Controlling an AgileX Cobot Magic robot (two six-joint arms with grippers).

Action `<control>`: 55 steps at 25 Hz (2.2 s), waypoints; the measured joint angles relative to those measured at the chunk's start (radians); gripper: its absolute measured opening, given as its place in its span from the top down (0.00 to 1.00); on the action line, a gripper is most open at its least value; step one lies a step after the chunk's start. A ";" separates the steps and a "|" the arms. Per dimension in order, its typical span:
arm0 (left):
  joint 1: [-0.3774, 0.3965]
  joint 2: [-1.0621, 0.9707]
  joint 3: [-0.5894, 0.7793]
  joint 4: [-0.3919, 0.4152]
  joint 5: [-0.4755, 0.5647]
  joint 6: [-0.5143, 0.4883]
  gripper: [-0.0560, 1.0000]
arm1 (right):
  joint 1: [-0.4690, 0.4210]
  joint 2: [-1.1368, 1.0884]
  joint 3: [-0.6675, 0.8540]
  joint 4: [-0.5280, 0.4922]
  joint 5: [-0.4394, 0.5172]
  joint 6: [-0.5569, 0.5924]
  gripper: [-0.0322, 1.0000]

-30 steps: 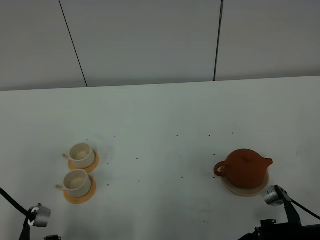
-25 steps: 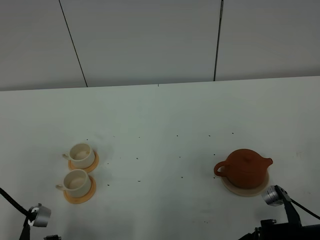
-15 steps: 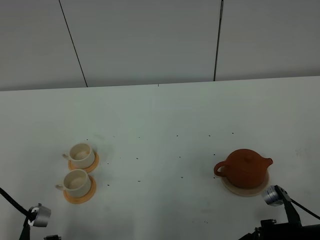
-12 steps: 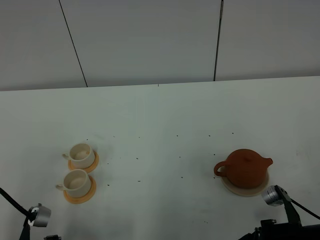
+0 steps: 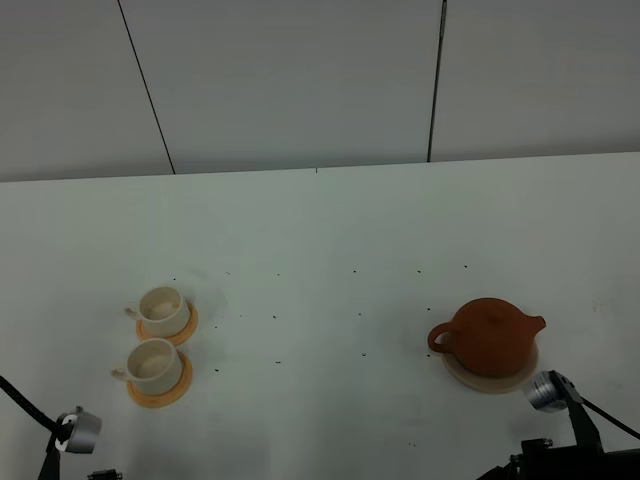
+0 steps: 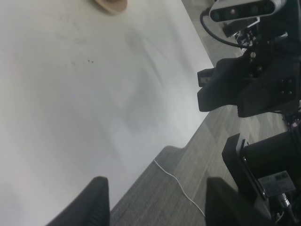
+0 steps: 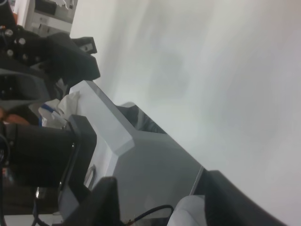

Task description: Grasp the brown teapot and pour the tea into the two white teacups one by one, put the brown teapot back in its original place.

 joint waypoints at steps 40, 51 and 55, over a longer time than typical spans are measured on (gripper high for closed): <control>0.000 0.000 0.000 -0.026 0.066 0.014 0.46 | 0.000 0.000 0.000 0.001 0.186 -0.079 0.57; 0.000 0.000 -0.042 -0.055 0.066 0.015 0.46 | 0.000 0.001 -0.046 0.001 0.188 -0.079 0.57; 0.000 0.001 -0.077 -0.058 0.066 0.015 0.46 | 0.000 0.002 -0.074 0.001 0.189 -0.079 0.57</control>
